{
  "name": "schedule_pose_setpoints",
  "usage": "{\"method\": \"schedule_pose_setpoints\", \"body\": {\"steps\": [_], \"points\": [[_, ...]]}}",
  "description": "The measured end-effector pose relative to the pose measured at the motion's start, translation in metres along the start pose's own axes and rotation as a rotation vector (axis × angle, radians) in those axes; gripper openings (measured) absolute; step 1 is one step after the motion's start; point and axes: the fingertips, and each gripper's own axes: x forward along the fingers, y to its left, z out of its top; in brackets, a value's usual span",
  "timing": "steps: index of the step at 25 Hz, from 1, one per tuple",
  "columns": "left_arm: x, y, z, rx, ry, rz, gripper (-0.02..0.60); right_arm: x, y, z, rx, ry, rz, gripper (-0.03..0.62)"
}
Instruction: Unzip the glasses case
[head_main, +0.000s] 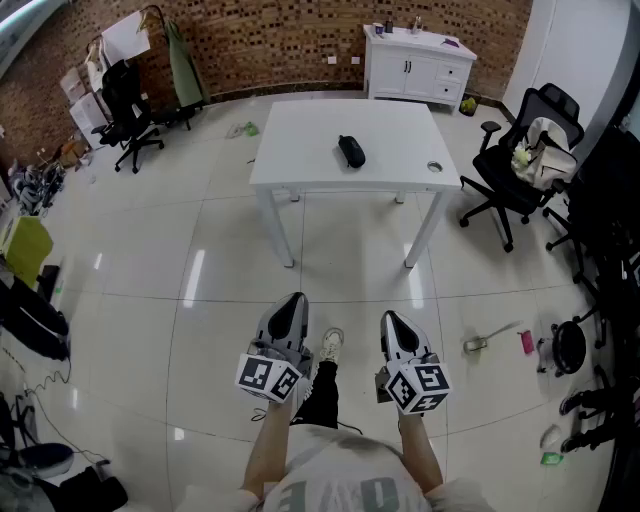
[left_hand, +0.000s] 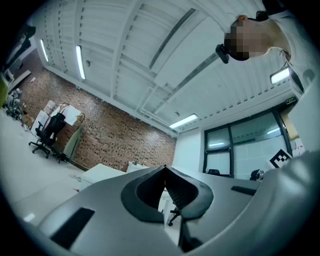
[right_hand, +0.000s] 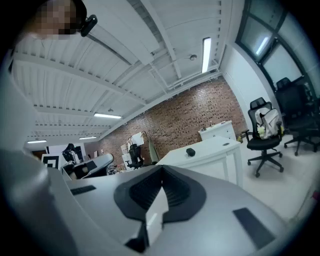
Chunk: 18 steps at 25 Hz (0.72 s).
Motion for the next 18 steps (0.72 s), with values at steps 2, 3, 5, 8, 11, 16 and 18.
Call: {"method": "schedule_pose_setpoints", "body": {"steps": [2,3,5,8,11,16,18], "points": [[0.049,0.041,-0.007,0.004,0.008,-0.006,0.003,0.060,-0.016,0.009,0.004,-0.013,-0.006,-0.002],[0.076,0.061,-0.009,0.005,0.012,-0.012,0.003,0.091,-0.024,0.016,0.004,-0.019,-0.011,-0.002],[0.134,0.098,-0.007,0.003,0.017,-0.030,0.003,0.155,-0.040,0.035,-0.011,-0.023,-0.022,-0.002],[0.215,0.145,0.007,0.012,0.024,-0.072,0.003,0.245,-0.058,0.068,-0.035,-0.024,-0.041,-0.002],[0.278,0.182,0.013,0.015,0.033,-0.102,0.003,0.312,-0.075,0.091,-0.028,-0.032,-0.061,-0.002],[0.355,0.223,-0.010,-0.021,0.076,-0.097,0.003,0.389,-0.114,0.105,-0.039,-0.001,-0.080,-0.002],[0.380,0.234,-0.023,-0.037,0.091,-0.089,0.003,0.415,-0.132,0.107,-0.035,0.015,-0.086,-0.002]]}}
